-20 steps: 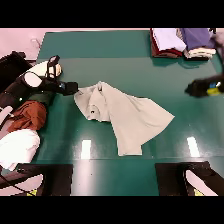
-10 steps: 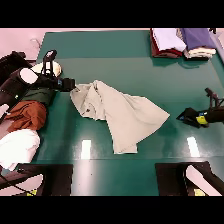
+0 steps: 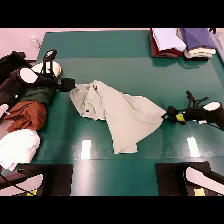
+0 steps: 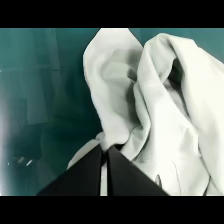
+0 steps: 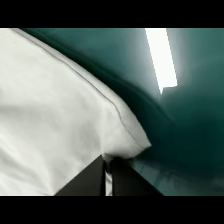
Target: Fold the shirts.
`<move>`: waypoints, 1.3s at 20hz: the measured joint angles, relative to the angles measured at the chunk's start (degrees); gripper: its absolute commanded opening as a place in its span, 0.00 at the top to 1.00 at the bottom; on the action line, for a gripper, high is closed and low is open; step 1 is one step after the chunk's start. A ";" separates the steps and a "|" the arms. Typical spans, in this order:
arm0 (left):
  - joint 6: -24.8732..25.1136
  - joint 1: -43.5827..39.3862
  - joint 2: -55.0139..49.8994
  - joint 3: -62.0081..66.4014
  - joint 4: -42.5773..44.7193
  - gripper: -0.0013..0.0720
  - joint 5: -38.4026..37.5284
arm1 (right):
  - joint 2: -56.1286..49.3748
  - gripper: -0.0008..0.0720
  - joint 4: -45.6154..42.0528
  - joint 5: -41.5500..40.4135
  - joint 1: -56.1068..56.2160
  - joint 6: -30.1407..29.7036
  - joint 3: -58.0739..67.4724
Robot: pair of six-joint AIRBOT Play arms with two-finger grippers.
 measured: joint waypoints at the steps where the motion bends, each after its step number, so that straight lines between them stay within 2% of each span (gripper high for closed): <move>1: 0.00 0.00 0.13 0.87 0.09 0.95 -0.46 | 0.66 0.97 -0.83 -1.29 1.09 -0.96 1.14; 6: 0.00 0.00 5.09 12.48 3.06 0.95 -1.31 | 10.56 0.97 0.15 -1.36 2.51 -2.99 15.26; 12: 0.00 0.00 17.84 34.32 5.97 0.95 -2.25 | 23.10 0.97 0.35 5.73 -1.22 -3.67 42.01; 16: 0.00 0.02 25.16 44.09 6.64 0.95 -2.62 | 27.91 0.97 0.46 10.84 -6.47 -3.74 55.36; 22: 0.02 0.04 28.41 50.56 8.41 0.95 -3.32 | 25.35 0.97 0.55 19.15 -13.66 -1.44 70.90; 26: 0.02 0.04 23.34 48.00 12.74 0.95 -8.09 | 18.32 0.97 0.55 25.57 -14.82 1.25 77.00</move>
